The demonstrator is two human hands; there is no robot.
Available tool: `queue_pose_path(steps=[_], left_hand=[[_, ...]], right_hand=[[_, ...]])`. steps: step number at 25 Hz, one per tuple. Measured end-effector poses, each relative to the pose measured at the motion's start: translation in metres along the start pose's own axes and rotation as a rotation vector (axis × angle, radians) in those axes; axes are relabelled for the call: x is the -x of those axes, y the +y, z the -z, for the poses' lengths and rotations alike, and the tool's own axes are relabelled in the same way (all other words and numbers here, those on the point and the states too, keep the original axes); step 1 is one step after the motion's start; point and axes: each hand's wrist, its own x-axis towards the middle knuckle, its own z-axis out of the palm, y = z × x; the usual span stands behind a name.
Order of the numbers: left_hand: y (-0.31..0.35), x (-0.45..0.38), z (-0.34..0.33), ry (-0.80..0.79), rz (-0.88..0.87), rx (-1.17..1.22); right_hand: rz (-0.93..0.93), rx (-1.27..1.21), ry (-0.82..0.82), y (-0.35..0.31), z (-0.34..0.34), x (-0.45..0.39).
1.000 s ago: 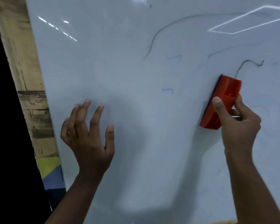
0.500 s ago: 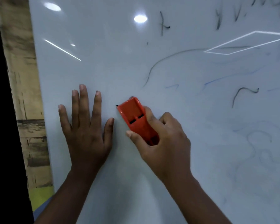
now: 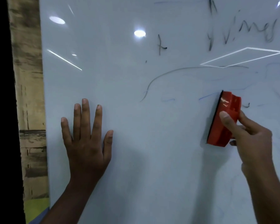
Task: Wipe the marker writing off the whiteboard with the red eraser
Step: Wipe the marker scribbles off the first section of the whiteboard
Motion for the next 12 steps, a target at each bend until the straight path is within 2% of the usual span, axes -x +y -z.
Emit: queue_pose_path(steps=[3, 8, 12], left_hand=[[0.000, 0.000, 0.000, 0.001, -0.002, -0.005], [-0.002, 0.000, 0.000, -0.011, -0.015, -0.012], [-0.006, -0.002, -0.001, -0.032, -0.016, -0.002]], right_hand=[[0.095, 0.105, -0.091, -0.023, -0.028, 0.004], [0.590, 0.594, -0.215, -0.014, -0.111, 0.082], [0.784, 0.690, -0.226, -0.023, -0.136, 0.093]])
